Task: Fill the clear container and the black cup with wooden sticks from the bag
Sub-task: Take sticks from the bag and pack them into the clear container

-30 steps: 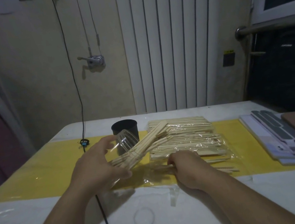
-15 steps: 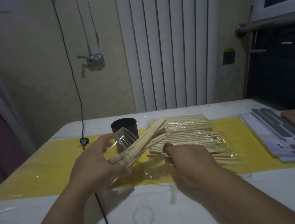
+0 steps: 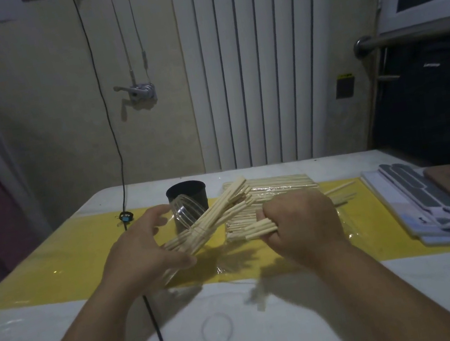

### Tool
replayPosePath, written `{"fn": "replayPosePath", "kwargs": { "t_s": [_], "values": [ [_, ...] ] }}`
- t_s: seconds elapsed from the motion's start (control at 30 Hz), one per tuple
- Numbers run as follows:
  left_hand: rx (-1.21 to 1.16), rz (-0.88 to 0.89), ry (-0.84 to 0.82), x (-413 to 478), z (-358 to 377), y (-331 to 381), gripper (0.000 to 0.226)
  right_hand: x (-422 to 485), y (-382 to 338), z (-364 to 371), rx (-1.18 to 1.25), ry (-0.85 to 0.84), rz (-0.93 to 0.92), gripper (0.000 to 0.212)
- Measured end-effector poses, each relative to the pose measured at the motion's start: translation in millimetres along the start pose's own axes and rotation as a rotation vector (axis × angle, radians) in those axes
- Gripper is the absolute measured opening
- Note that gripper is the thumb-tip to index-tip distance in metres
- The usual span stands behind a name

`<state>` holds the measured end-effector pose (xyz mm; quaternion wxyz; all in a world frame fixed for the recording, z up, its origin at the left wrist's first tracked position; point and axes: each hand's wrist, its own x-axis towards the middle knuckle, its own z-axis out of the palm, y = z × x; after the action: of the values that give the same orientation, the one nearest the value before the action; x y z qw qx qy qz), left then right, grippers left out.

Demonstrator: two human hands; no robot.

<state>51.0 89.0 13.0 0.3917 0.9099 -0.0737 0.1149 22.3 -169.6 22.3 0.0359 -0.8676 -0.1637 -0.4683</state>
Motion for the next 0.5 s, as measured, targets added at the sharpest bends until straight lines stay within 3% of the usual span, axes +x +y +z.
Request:
{"fn": "replayPosePath", "kwargs": {
  "t_s": [0.13, 0.3, 0.5],
  "values": [
    [0.003, 0.016, -0.001, 0, -1, -1, 0.098, 1, 0, 0, 0.075, 0.256, 0.015, 0.034],
    [0.036, 0.036, -0.017, 0, -1, -2, 0.096, 0, -1, 0, 0.242, 0.309, 0.151, 0.055],
    [0.098, 0.058, -0.031, 0, 0, -1, 0.096, -4, -9, -4, 0.646, 0.411, 0.396, 0.027]
  ]
}}
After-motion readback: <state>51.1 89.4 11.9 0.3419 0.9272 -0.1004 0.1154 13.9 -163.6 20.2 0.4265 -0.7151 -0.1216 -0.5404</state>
